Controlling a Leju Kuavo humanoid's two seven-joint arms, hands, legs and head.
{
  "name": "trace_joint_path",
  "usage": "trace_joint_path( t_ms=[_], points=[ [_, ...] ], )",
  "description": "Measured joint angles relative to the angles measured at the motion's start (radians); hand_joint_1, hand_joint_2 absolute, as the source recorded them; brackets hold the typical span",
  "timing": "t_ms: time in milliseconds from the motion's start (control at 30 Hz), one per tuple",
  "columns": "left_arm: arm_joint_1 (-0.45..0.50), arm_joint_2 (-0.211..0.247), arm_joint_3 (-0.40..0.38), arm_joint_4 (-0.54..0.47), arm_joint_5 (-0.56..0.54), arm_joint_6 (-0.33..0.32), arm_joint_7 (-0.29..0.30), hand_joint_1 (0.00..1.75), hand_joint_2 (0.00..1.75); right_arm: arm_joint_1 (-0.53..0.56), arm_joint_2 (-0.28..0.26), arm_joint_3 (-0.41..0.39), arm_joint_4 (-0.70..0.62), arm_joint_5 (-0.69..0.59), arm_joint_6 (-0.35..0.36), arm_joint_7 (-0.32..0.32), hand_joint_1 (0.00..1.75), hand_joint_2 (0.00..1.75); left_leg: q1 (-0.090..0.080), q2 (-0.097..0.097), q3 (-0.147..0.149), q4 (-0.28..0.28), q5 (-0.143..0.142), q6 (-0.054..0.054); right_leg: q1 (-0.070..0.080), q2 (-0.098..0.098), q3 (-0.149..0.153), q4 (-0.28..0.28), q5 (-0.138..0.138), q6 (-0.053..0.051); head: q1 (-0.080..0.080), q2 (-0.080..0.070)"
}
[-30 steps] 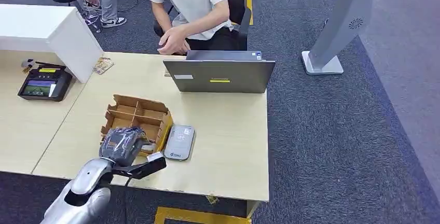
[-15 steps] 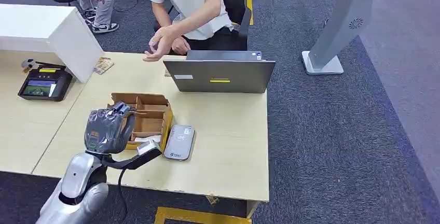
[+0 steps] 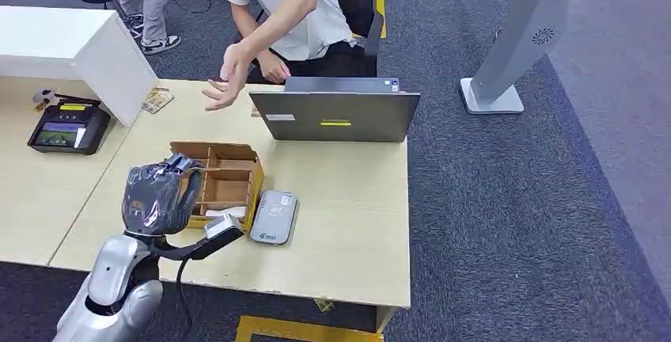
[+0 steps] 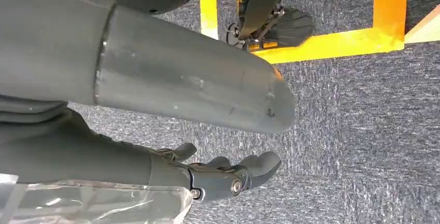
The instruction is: Pass the card to the sensor for recognition and then transmit it.
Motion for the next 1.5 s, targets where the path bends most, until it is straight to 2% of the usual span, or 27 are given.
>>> trace_joint_path(
  t_ms=[167, 267, 367, 567, 667, 767, 933, 1100, 1133, 1500],
  points=[
    [-0.007, 0.000, 0.012, -0.003, 0.000, 0.021, -0.001, 1.75, 1.75, 0.000, 0.000, 0.000, 0.000, 0.012, 0.000, 0.001, 0.00, 0.00, 0.000, 0.000, 0.000, 0.000, 0.000, 0.000, 0.000, 0.000, 0.000, 0.000, 0.000, 0.000, 0.000, 0.000],
    [-0.070, 0.000, 0.029, 0.021, -0.032, 0.048, -0.001, 1.75, 1.75, -0.005, 0.000, 0.001, 0.000, 0.041, 0.002, 0.019, 0.00, 0.00, 0.000, -0.002, 0.000, 0.000, 0.001, -0.001, 0.000, -0.002, 0.000, 0.000, 0.000, 0.000, 0.000, 0.000],
    [-0.206, 0.006, 0.041, 0.137, -0.087, 0.089, -0.001, 1.75, 1.75, -0.020, 0.002, 0.009, 0.000, 0.076, 0.006, 0.042, 0.00, 0.00, 0.000, -0.004, 0.000, 0.000, 0.003, 0.000, 0.000, -0.004, 0.000, 0.000, 0.002, -0.001, 0.000, 0.000],
    [-0.499, 0.003, 0.042, 0.453, -0.162, 0.122, 0.003, 1.75, 1.75, -0.043, 0.008, 0.034, 0.000, 0.124, 0.019, 0.072, 0.00, 0.00, 0.000, -0.003, -0.001, 0.000, 0.008, -0.001, 0.000, -0.003, -0.001, 0.000, 0.005, -0.002, 0.000, 0.000],
    [-0.633, -0.013, 0.038, 0.595, -0.201, 0.121, 0.021, 1.75, 1.75, -0.051, 0.011, 0.047, 0.000, 0.139, 0.024, 0.080, 0.00, 0.00, 0.000, -0.003, -0.001, 0.001, 0.008, 0.000, 0.000, -0.003, -0.001, 0.000, 0.006, -0.001, 0.000, 0.000],
    [-0.731, -0.029, 0.021, 0.709, -0.235, 0.087, 0.040, 1.75, 1.75, -0.057, 0.014, 0.056, 0.000, 0.148, 0.032, 0.088, 0.00, 0.00, 0.000, -0.003, -0.001, 0.001, 0.008, 0.000, 0.000, -0.003, -0.001, 0.000, 0.007, -0.001, 0.001, 0.000],
    [-0.817, -0.048, 0.002, 0.826, -0.249, 0.076, 0.056, 1.75, 1.75, -0.059, 0.016, 0.064, 0.000, 0.154, 0.035, 0.090, 0.00, 0.00, 0.000, -0.003, -0.001, 0.001, 0.008, 0.000, 0.000, -0.002, -0.002, 0.000, 0.006, -0.001, 0.001, 0.000],
    [-0.846, -0.061, -0.013, 0.893, -0.253, 0.067, 0.058, 1.75, 1.75, -0.059, 0.018, 0.072, 0.000, 0.158, 0.037, 0.090, 0.00, 0.00, 0.000, -0.001, -0.002, 0.001, 0.008, 0.000, 0.000, -0.001, -0.002, 0.000, 0.006, -0.001, 0.001, 0.000],
    [-0.849, -0.063, -0.014, 0.902, -0.253, 0.063, 0.058, 0.00, 1.75, -0.059, 0.018, 0.074, -0.001, 0.158, 0.039, 0.090, 0.00, 0.00, 0.000, -0.001, -0.002, 0.001, 0.008, 0.000, 0.000, 0.000, -0.003, 0.000, 0.006, -0.001, 0.002, 0.000],
    [-0.885, -0.071, -0.015, 0.948, -0.193, 0.065, 0.072, 0.00, 1.75, -0.058, 0.019, 0.074, 0.000, 0.159, 0.039, 0.092, 0.00, 0.00, 0.000, -0.001, -0.002, 0.001, 0.008, 0.000, 0.000, 0.000, -0.003, 0.000, 0.006, -0.001, 0.001, 0.000]
  ],
)
